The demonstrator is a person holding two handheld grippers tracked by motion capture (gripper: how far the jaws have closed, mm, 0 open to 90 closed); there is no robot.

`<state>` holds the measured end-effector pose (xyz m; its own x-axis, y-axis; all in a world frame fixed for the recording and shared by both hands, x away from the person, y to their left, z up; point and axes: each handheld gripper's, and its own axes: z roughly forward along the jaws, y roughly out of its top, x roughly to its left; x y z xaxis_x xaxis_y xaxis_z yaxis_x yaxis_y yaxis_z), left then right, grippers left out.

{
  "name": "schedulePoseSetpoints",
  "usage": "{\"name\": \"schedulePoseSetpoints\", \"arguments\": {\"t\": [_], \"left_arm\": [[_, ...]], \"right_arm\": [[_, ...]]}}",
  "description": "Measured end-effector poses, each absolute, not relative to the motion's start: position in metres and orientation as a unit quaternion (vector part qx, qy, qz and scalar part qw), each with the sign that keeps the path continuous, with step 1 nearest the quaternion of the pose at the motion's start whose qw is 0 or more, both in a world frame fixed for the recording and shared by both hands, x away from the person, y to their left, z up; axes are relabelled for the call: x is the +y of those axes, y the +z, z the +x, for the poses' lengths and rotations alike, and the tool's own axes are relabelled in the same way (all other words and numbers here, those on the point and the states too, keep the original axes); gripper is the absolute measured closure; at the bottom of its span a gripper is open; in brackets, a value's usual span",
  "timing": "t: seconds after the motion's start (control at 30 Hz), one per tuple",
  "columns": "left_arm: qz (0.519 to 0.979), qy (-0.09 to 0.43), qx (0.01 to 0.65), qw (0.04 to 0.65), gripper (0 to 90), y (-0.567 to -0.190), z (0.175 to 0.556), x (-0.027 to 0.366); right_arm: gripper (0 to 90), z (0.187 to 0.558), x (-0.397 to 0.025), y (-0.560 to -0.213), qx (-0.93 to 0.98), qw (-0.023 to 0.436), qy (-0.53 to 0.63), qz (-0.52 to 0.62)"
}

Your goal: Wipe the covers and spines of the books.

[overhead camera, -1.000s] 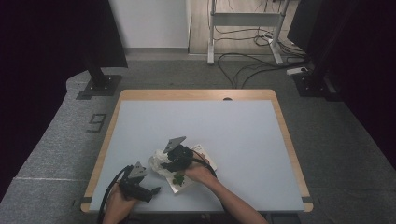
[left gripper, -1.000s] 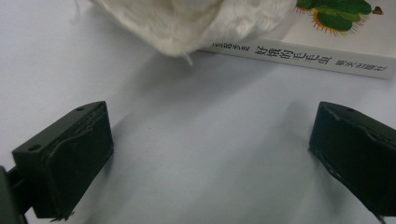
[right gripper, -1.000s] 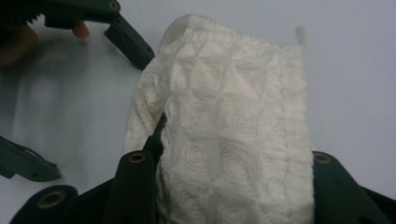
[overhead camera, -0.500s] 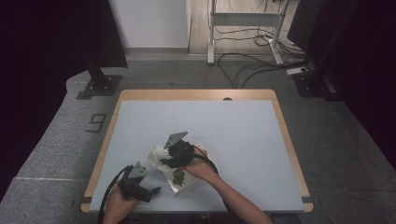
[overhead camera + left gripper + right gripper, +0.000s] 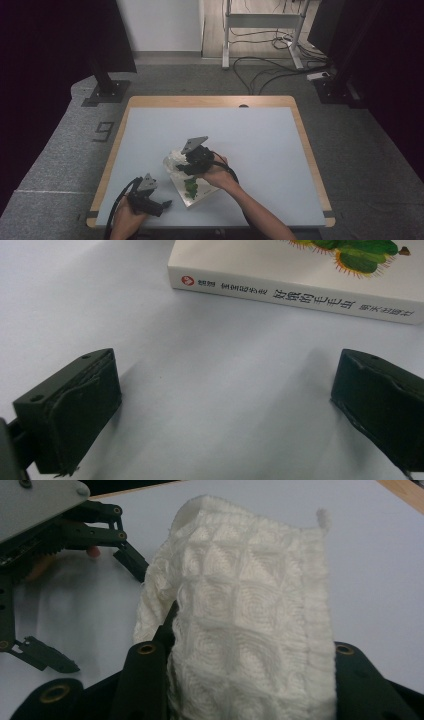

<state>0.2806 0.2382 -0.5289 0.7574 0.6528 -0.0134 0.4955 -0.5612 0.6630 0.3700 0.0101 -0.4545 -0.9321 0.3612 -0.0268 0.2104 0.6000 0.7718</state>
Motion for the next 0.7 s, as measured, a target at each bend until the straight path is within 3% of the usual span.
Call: {"name": "schedulePoseSetpoints", "arguments": {"t": [0.7], "left_arm": [[0.876,0.118,0.328,0.335,0.0,-0.529,0.281,0.238]], "right_arm": [[55.4,0.384,-0.052,-0.455,0.874,0.119,0.419,0.214]]}}
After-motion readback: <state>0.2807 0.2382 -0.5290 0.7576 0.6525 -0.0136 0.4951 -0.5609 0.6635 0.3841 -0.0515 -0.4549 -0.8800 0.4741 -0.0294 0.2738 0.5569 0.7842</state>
